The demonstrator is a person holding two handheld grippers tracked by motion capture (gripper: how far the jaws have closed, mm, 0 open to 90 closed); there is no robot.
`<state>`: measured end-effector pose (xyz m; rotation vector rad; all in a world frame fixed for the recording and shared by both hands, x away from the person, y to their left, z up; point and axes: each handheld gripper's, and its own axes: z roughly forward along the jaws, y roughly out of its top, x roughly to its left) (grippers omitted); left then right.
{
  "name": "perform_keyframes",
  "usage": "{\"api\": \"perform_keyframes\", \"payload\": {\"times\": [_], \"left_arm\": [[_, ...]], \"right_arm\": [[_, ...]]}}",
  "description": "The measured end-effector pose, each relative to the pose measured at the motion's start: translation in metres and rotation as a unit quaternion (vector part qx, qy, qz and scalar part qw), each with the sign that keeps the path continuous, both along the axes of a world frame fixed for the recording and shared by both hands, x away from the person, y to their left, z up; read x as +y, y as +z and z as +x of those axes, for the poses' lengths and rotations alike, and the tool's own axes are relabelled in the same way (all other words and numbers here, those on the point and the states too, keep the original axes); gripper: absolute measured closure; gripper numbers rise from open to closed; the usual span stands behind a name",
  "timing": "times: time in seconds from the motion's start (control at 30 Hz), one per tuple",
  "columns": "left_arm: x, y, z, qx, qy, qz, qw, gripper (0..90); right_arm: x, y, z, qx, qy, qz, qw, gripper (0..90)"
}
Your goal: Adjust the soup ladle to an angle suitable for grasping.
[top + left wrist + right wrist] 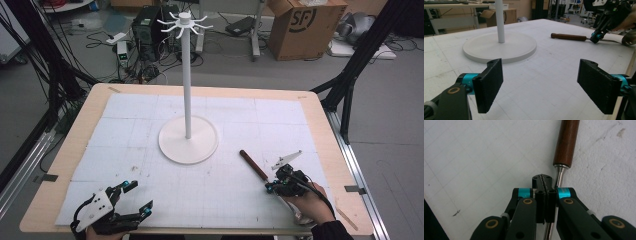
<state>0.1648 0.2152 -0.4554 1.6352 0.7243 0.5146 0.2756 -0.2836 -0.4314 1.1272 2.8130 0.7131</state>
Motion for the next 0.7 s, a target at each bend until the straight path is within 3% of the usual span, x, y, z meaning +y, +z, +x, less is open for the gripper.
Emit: {"api": "perform_keyframes", "payload": {"times": [0.7], "left_arm": [[-0.001,0.0,0.0,0.001,0.0,-0.002,1.0,21.4]], "right_arm": [[-0.014,0.004,-0.014,0.043,0.02,-0.023,0.9986,90.0]]}}
